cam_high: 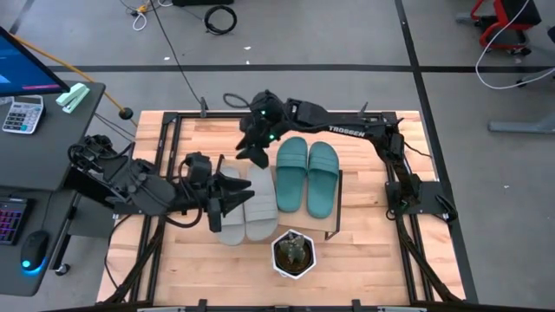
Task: Pick and place slides into the shelf
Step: Adjust the green slides on the shelf
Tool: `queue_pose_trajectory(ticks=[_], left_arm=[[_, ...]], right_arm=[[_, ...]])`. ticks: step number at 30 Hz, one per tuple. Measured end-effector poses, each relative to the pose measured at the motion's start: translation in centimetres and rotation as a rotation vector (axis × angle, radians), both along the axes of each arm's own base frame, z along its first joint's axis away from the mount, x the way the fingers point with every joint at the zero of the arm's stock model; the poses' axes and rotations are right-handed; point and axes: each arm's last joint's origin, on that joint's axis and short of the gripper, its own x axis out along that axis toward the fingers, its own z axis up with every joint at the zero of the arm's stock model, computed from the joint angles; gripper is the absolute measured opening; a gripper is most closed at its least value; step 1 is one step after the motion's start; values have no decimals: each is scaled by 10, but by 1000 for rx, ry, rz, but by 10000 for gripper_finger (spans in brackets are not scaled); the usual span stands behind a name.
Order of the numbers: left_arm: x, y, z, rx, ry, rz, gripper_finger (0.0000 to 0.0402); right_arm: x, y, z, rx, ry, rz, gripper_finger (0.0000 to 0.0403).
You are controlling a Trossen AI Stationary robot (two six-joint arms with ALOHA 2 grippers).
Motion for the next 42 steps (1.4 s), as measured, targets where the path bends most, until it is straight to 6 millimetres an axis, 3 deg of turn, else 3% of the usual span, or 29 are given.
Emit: queue_pose_trajectory(ticks=[6,12,20,24,30,37,42], left_arm=[[-7,-1,-17,-21,141,14,151],[-20,5,-41,-42,347,88,119],[-31,24,-56,-14,524,217,89],[-34,34,-61,1,605,259,76],[-36,45,-67,1,766,221,56],[-35,49,-68,80,820,168,51],[-34,54,-68,95,834,178,50]], right_arm=[[-11,1,-3,-48,110,-17,173],[-51,-14,21,-121,221,-70,172],[-92,-41,40,-279,370,-354,173],[-96,-55,29,-185,458,-450,173],[-94,-58,1,-132,642,-475,173],[-94,-62,4,-275,648,-583,173],[-98,-67,2,-253,676,-613,173]])
